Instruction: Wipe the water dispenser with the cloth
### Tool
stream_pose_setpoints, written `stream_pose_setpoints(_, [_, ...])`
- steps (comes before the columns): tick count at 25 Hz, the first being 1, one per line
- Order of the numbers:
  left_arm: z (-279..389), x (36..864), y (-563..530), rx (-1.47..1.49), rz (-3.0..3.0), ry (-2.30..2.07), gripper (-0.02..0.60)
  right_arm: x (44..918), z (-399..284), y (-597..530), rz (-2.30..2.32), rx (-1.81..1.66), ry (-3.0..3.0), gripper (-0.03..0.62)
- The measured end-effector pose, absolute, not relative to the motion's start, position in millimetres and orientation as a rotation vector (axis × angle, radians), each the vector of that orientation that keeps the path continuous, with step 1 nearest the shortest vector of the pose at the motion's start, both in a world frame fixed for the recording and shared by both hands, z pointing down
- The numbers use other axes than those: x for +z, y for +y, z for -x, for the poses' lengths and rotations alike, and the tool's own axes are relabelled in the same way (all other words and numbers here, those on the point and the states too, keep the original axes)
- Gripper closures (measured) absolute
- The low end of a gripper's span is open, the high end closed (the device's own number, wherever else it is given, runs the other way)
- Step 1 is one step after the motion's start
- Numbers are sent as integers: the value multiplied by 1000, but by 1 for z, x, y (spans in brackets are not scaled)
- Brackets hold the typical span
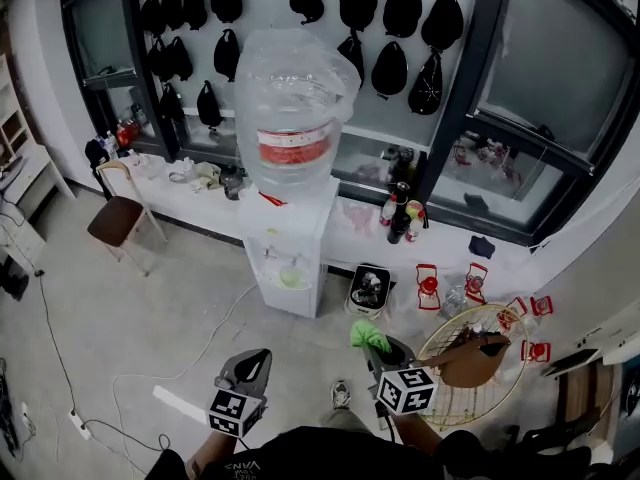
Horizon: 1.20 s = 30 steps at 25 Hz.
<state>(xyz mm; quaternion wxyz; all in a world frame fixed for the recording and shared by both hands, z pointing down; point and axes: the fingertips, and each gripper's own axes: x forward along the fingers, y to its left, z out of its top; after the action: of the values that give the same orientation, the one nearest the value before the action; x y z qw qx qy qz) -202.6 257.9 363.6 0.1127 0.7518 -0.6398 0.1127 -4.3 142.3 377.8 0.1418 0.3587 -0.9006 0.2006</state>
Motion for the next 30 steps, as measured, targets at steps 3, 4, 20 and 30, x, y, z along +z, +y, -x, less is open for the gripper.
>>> stream_pose_setpoints(3, [196, 356, 213, 291, -2189, -1920, 580, 375, 5, 98, -975, 541, -2611, 497])
stream_pose_setpoints(4, [194, 354, 199, 282, -2182, -1934, 580, 375, 6, 85, -959, 532, -2616, 497])
stream_pose_setpoints(20, [188, 370, 72, 290, -2045, -2030, 580, 397, 37, -59, -819, 477, -2680, 498])
stream_pose_setpoints(30, [218, 402, 15, 345, -2161, -1904, 580, 447, 105, -83, -772, 417, -2711, 497])
